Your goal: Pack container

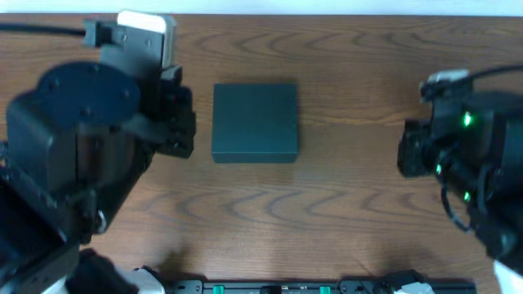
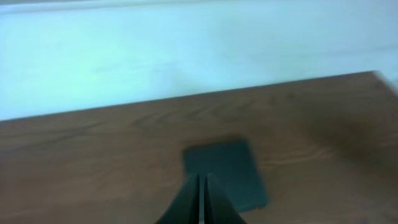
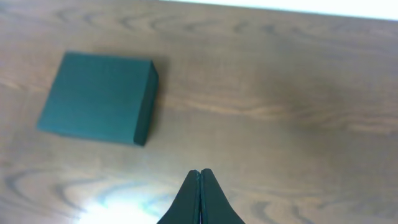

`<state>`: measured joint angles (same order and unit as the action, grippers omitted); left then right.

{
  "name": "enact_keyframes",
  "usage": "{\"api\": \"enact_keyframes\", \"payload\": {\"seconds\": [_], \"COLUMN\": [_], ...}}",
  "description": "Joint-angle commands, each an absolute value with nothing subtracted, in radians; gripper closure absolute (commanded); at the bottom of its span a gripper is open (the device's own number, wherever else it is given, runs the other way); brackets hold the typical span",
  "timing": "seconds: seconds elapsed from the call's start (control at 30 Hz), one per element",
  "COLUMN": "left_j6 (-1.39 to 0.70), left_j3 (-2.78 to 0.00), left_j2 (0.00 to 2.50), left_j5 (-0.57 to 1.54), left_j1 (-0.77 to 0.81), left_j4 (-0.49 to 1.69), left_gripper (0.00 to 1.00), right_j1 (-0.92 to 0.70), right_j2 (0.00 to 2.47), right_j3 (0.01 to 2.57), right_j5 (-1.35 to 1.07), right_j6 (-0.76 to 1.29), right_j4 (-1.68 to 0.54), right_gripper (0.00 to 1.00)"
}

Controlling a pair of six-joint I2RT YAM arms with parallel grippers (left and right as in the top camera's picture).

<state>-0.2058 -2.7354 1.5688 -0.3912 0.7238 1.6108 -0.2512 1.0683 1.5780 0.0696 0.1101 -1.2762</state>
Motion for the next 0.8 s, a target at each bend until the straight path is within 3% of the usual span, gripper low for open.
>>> {"api": "enact_keyframes", "payload": {"seconds": [0.0, 0.03, 0.07, 0.1, 0.13, 0.17, 0.23, 0.27, 0.77], "left_j6": [-0.221, -0.221, -0.221, -0.221, -0.221, -0.221, -0.222, -0.222, -0.233], "left_j3": [-2.615, -2.576, -2.549, -2.53, -2.513, -2.505, -2.502, -2.502, -2.502], "left_j2": [1.515, 1.498, 1.486, 1.478, 1.472, 1.469, 1.47, 1.47, 1.471], "left_j5": [-0.607, -0.617, -0.617, -0.612, -0.609, -0.608, -0.59, -0.583, -0.497], "left_j1": [0.716, 0.704, 0.694, 0.686, 0.68, 0.68, 0.681, 0.681, 0.681], "left_j4": [1.689, 1.689, 1.689, 1.689, 1.689, 1.689, 1.689, 1.687, 1.689], "left_gripper": [0.94, 0.94, 0.94, 0.94, 0.86, 0.71, 0.17, 0.05, 0.05], "right_j1": [-0.256, -0.256, -0.256, -0.256, -0.256, -0.256, -0.256, -0.256, -0.256], "right_j2": [1.011, 0.999, 0.992, 0.992, 0.993, 0.995, 1.002, 1.005, 1.034], "right_j3": [1.455, 1.428, 1.414, 1.404, 1.401, 1.4, 1.4, 1.4, 1.399], "right_j5": [0.047, 0.047, 0.047, 0.047, 0.047, 0.048, 0.048, 0.048, 0.048], "right_j6": [0.081, 0.081, 0.081, 0.081, 0.081, 0.081, 0.081, 0.081, 0.081], "right_j4": [-1.248, -1.244, -1.242, -1.242, -1.244, -1.244, -1.245, -1.245, -1.249], "right_gripper": [0.98, 0.93, 0.79, 0.52, 0.19, 0.01, 0.01, 0.01, 0.01]}}
